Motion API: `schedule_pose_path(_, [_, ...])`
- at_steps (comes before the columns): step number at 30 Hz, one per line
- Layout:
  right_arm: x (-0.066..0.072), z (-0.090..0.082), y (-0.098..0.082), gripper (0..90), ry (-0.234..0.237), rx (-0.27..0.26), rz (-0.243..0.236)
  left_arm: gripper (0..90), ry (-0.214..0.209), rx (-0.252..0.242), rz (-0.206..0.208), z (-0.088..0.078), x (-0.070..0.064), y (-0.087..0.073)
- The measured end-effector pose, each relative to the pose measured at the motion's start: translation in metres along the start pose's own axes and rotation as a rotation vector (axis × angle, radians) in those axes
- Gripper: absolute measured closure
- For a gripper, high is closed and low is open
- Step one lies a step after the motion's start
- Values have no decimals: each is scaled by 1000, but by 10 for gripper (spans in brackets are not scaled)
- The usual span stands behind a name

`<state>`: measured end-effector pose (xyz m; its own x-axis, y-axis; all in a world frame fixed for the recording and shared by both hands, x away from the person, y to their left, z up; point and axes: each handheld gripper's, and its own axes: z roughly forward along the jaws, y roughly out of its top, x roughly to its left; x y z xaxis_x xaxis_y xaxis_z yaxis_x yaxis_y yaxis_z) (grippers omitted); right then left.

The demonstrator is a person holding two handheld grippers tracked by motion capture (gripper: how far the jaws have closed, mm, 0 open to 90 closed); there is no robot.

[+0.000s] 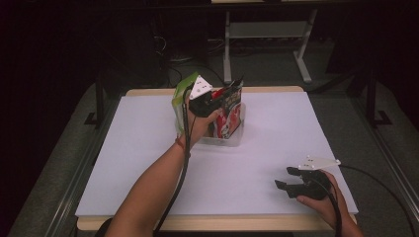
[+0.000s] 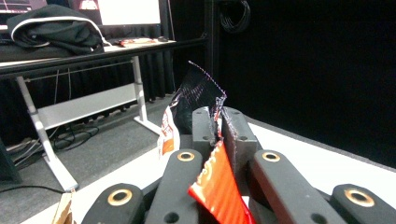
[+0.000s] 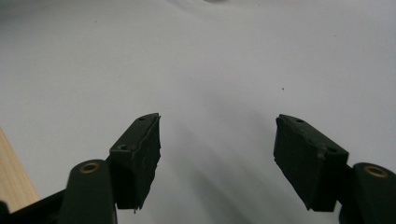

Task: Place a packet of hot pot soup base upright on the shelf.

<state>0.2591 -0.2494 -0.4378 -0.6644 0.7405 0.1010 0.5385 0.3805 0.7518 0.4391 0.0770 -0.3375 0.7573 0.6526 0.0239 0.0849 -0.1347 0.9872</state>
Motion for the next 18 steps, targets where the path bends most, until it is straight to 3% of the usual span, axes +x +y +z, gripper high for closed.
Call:
schedule_pose_path(10, [1,1,0,309,4,3,2,793,1,27,30,-4,1,4])
schedule_pose_path(18, [2,2,1,309,6,5,-6,688,4,77,76,-13,3,9])
